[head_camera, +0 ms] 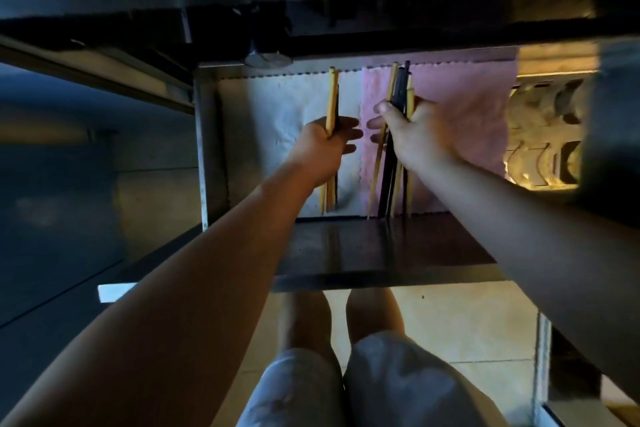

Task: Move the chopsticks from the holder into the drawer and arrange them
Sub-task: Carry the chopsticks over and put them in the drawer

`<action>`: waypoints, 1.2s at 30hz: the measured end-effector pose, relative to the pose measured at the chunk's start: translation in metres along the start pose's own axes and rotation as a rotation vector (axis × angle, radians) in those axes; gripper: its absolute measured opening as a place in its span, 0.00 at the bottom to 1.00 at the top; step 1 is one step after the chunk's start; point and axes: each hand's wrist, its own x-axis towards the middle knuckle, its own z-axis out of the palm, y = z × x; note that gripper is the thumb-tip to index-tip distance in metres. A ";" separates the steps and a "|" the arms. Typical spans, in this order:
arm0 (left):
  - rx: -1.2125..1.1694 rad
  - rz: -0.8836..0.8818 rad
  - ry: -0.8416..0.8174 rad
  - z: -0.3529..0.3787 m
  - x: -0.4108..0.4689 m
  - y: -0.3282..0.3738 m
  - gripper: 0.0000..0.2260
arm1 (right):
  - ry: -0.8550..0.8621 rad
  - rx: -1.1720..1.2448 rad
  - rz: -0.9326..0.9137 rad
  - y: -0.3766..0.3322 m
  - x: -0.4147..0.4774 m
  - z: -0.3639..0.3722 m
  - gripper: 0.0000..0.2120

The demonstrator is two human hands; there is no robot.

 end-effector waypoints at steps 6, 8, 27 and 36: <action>-0.029 -0.101 0.096 0.002 0.035 -0.027 0.08 | -0.056 -0.097 0.084 0.026 0.052 0.023 0.14; -0.035 -0.127 0.127 0.004 0.043 -0.033 0.06 | -0.077 -0.149 0.106 0.036 0.065 0.034 0.10; 0.539 -0.202 0.143 0.009 -0.062 -0.014 0.28 | -0.135 -0.311 0.184 0.015 -0.028 -0.027 0.24; 0.651 -0.105 0.198 0.005 -0.174 0.041 0.28 | -0.247 -0.511 -0.088 -0.055 -0.121 -0.083 0.27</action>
